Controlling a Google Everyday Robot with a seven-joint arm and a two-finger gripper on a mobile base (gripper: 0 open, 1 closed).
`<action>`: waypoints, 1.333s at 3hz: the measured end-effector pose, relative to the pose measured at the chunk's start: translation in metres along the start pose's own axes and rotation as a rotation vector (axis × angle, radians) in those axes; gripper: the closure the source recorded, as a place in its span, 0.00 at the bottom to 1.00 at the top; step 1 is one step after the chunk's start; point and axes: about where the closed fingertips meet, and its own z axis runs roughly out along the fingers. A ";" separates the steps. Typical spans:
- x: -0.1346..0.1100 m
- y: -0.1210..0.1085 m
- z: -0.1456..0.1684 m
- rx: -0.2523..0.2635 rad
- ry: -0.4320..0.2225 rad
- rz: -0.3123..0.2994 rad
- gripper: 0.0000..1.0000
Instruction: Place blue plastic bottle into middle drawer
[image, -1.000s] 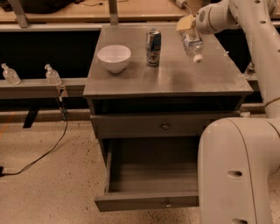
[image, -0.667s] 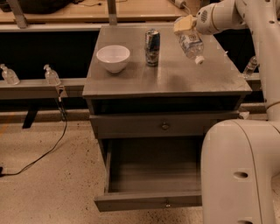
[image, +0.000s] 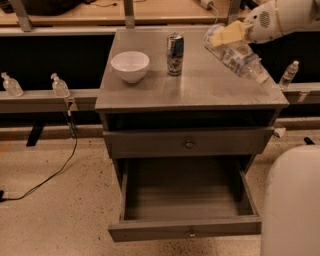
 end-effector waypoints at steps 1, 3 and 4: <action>0.062 0.021 -0.031 -0.060 0.155 -0.113 1.00; 0.076 0.019 -0.023 -0.058 0.202 -0.192 1.00; 0.098 0.005 -0.008 -0.104 0.140 -0.197 1.00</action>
Offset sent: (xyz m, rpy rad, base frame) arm -0.0572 -0.0213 -0.0199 -0.1013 0.0291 0.1416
